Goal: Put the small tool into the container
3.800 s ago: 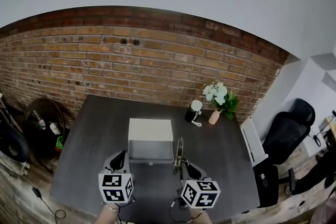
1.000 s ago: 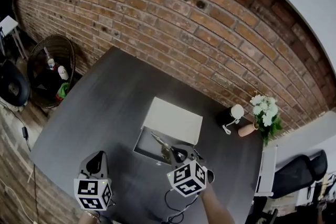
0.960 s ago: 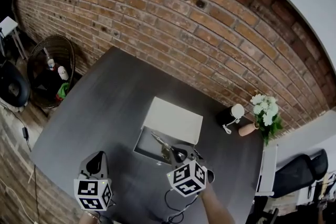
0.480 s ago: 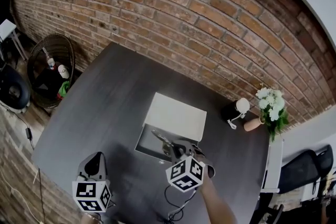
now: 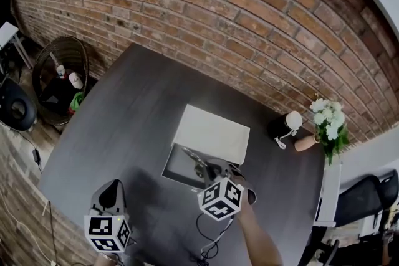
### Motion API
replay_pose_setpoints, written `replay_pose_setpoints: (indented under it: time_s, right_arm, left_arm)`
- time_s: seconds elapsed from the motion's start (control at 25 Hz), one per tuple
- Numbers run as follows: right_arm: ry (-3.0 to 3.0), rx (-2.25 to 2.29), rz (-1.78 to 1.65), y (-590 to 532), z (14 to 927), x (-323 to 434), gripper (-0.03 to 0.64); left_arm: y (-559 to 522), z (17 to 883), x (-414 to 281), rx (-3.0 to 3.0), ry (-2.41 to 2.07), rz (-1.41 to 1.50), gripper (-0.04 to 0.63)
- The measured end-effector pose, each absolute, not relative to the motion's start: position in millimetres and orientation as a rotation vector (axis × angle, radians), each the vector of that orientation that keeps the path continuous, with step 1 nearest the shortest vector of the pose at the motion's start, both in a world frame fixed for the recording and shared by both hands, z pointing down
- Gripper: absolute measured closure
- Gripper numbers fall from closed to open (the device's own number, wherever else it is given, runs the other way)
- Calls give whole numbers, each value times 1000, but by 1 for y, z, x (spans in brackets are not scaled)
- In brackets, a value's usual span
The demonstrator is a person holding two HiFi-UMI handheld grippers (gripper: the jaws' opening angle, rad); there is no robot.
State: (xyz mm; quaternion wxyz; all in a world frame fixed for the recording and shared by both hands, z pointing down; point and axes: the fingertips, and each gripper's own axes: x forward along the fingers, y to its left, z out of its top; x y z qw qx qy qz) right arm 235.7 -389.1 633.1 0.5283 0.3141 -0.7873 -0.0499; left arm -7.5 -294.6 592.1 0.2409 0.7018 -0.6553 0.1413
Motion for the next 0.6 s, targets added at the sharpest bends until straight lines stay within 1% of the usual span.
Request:
replay_pose_setpoints:
  time_s: [0.6]
  right_arm:
    - [-1887, 702, -81, -386, 646, 233, 598]
  left_arm:
    - [-294, 593, -10, 1914, -1783, 378, 600]
